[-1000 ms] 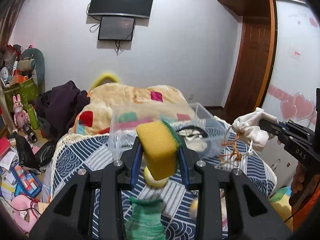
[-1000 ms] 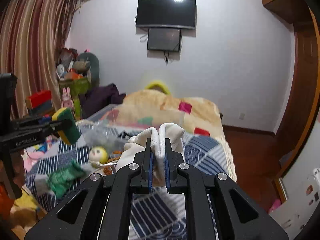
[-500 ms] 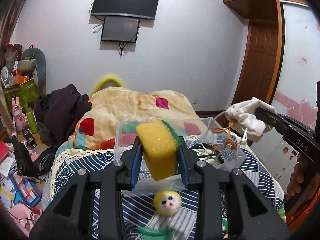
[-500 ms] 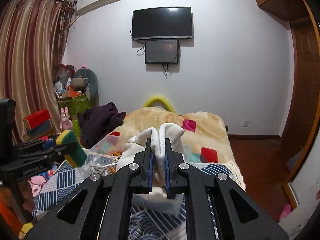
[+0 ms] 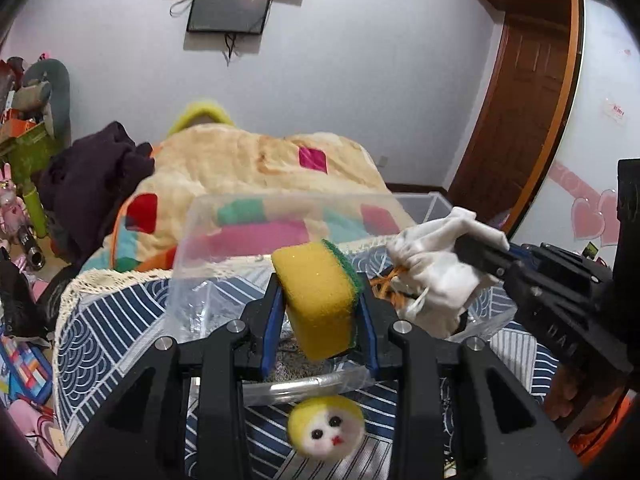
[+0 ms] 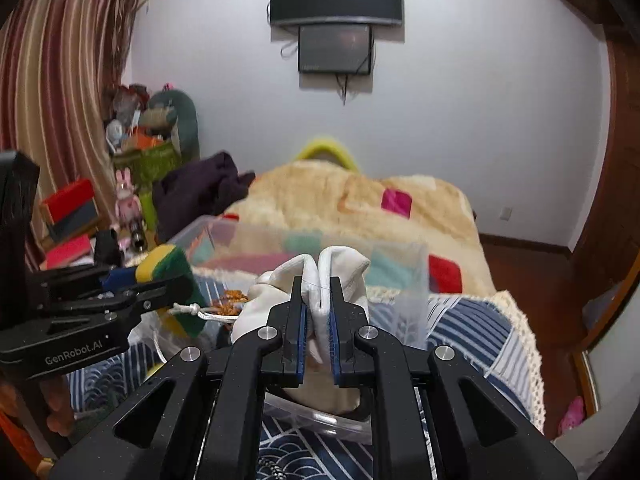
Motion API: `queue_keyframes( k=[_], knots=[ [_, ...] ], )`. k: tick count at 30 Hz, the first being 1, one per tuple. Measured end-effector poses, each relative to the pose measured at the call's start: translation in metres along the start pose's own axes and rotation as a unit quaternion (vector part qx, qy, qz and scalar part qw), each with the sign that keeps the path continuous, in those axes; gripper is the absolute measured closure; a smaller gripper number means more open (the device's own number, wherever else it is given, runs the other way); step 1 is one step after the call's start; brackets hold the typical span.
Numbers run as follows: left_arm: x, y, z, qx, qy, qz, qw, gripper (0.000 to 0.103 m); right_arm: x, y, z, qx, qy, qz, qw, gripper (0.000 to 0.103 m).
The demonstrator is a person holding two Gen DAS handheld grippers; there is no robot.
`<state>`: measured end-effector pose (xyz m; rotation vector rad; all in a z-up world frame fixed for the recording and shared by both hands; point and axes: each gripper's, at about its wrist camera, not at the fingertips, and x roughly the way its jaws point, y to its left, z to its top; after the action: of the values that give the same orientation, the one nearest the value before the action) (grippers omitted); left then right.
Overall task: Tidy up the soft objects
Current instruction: 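Release the sponge into the box with the left tool while the right tool releases the sock there, then grasp the yellow plush ball with the left tool while the right tool grasps the beaded cord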
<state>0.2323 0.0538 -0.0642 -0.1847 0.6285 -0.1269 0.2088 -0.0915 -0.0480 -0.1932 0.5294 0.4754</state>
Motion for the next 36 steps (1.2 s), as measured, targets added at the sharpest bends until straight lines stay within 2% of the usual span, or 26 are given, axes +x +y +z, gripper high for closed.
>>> queue_keyframes(
  k=[5,11,14,16,20,21,22,26,28,29,32,36],
  knots=[
    [0.011,0.002,-0.002,-0.008,0.015,0.004,0.9999,0.069,0.010,0.000,-0.004,-0.007,0.027,0.004,1.000,0.094],
    [0.007,0.000,-0.001,-0.001,0.022,0.012,0.9997,0.067,0.007,0.002,-0.005,-0.014,0.040,0.001,0.999,0.092],
    [0.001,-0.002,-0.001,0.001,0.021,0.014,0.9997,0.060,0.001,0.000,-0.004,-0.016,0.036,-0.001,0.999,0.084],
    [-0.007,-0.003,-0.001,0.002,0.016,0.013,0.9998,0.050,-0.006,-0.001,-0.003,-0.016,0.029,-0.004,0.999,0.076],
    [-0.026,-0.006,-0.001,0.012,0.000,0.013,0.9998,0.043,-0.025,-0.004,0.001,-0.011,0.004,-0.013,1.000,0.046],
    [-0.032,-0.007,-0.001,0.014,-0.004,0.013,0.9998,0.038,-0.032,-0.006,0.001,-0.010,-0.004,-0.015,1.000,0.040],
    [-0.036,-0.008,-0.002,0.016,-0.007,0.014,0.9998,0.031,-0.037,-0.006,0.001,-0.010,-0.011,-0.017,1.000,0.038],
    [-0.057,-0.008,-0.005,0.012,-0.019,0.015,0.9996,0.015,-0.058,-0.007,0.000,-0.015,-0.034,-0.018,0.999,0.029],
    [-0.064,-0.006,-0.008,0.001,-0.022,0.014,0.9997,0.003,-0.064,-0.006,-0.004,-0.022,-0.037,-0.017,0.999,0.025],
    [-0.067,-0.005,-0.010,-0.006,-0.023,0.015,0.9996,0.003,-0.066,-0.005,-0.007,-0.025,-0.038,-0.016,0.999,0.022],
    [-0.071,-0.002,-0.018,-0.012,-0.017,0.013,0.9997,0.003,-0.066,-0.001,-0.019,-0.040,-0.027,-0.010,0.999,0.021],
    [-0.068,-0.002,-0.032,0.002,-0.006,0.034,0.9994,0.003,-0.056,0.001,-0.042,-0.044,0.006,0.006,0.999,0.022]
  ],
)
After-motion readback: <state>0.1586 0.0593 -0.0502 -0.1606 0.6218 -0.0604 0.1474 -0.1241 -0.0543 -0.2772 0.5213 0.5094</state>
